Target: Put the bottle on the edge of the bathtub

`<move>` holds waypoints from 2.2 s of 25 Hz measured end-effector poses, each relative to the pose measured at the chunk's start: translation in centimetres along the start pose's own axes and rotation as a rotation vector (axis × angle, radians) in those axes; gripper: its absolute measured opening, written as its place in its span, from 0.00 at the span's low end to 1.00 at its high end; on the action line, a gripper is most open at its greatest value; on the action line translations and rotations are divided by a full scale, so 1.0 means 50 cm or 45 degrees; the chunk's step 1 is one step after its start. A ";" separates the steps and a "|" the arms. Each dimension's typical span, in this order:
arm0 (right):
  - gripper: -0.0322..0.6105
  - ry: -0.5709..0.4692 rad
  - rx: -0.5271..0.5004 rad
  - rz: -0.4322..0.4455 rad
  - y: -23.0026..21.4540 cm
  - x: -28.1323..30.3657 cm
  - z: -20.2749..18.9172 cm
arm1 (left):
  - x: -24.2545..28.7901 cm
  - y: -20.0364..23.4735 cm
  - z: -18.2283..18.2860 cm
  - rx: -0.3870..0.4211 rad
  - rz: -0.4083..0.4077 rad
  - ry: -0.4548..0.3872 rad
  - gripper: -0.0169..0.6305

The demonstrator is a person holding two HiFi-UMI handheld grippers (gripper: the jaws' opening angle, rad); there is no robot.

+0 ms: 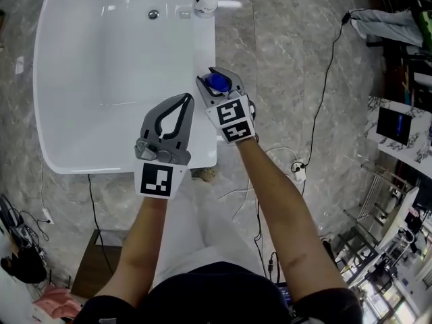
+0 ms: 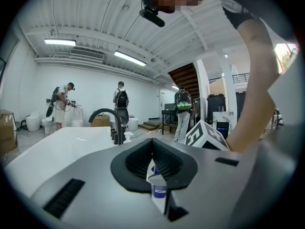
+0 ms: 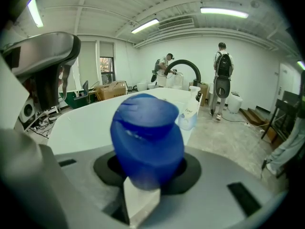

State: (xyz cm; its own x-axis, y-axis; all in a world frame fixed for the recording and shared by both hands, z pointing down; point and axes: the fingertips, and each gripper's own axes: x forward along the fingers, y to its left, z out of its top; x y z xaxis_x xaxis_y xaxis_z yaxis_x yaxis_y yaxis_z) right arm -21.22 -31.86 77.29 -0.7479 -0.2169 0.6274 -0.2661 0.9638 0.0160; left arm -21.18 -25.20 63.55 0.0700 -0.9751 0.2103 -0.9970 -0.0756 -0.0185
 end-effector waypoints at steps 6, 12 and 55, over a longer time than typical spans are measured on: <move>0.28 -0.003 0.027 -0.006 -0.007 0.006 0.006 | 0.002 0.000 -0.002 -0.009 -0.002 0.004 0.03; 0.31 -0.036 0.067 0.019 -0.005 0.006 0.023 | 0.001 0.003 -0.002 -0.008 -0.004 -0.005 0.03; 0.05 -0.669 0.091 -0.409 0.112 -0.702 0.468 | -0.245 -0.053 0.520 0.034 0.056 -0.325 0.03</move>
State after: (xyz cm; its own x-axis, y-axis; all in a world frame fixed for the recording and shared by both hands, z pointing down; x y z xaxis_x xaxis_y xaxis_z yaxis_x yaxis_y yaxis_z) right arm -10.68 -22.48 37.15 -0.8184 -0.5592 0.1325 -0.5540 0.8290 0.0768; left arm -18.49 -18.49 35.59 0.0365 -0.9983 -0.0448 -0.9982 -0.0343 -0.0490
